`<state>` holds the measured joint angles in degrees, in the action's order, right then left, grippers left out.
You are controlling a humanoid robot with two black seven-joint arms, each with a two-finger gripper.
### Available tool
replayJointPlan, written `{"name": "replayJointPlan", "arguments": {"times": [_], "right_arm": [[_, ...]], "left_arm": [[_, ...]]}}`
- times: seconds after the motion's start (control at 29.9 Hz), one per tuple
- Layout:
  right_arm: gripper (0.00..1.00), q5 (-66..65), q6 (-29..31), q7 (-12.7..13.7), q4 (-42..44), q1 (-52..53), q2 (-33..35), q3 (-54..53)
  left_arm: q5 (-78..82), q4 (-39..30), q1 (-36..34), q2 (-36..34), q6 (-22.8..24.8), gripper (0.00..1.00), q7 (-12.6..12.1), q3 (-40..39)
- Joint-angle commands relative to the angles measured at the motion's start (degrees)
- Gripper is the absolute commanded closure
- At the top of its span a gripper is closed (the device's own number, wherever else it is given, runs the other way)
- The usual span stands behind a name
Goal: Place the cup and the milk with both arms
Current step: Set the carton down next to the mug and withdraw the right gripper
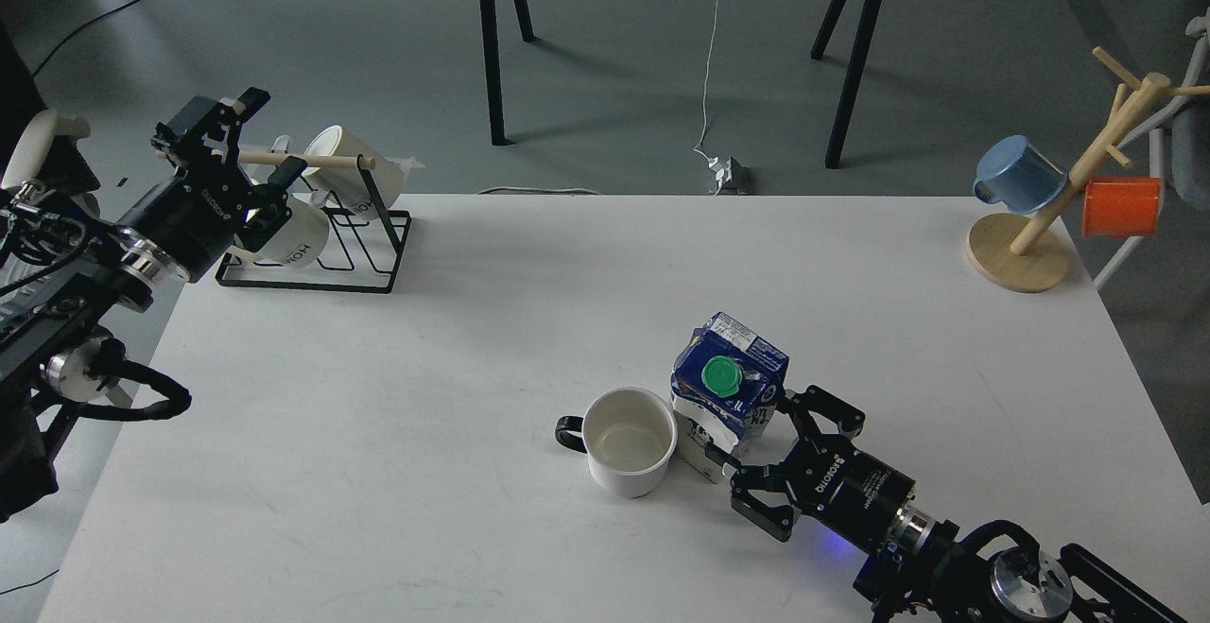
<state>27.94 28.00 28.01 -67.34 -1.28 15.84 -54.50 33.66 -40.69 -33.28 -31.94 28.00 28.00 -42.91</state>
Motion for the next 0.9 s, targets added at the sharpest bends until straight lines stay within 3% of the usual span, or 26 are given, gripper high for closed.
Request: {"name": "replayJointPlan", "arguments": {"times": [0.0,0.27,0.43,0.6,0.87], "right_arm": [[0.03,0.09,0.00,-0.01,-4.37,-4.95,4.01,-1.39],[0.03,1.41,0.00,-0.01,-7.55,-18.31,15.43,-15.52],[0.03,4.57,0.00,-0.01,-4.13,-18.68,20.10,-29.06],[0.02,4.49,0.00,-0.01,6.05,-4.74,24.05,-31.73],[0.02,4.40,0.00,-0.01,22.50,19.10,24.85,-18.55]], "left_arm": [[0.00,0.00,-0.29,0.12,0.00,0.09,0.00,0.02],[0.00,0.00,0.23,-0.06,0.00,0.08,0.00,-0.07],[0.26,0.00,0.67,-0.14,0.00,0.06,0.00,0.02],[3.07,-1.14,1.64,-0.14,0.00,0.06,0.00,2.39],[3.87,-3.60,2.25,-3.13,0.00,0.05,0.00,3.10]]}}
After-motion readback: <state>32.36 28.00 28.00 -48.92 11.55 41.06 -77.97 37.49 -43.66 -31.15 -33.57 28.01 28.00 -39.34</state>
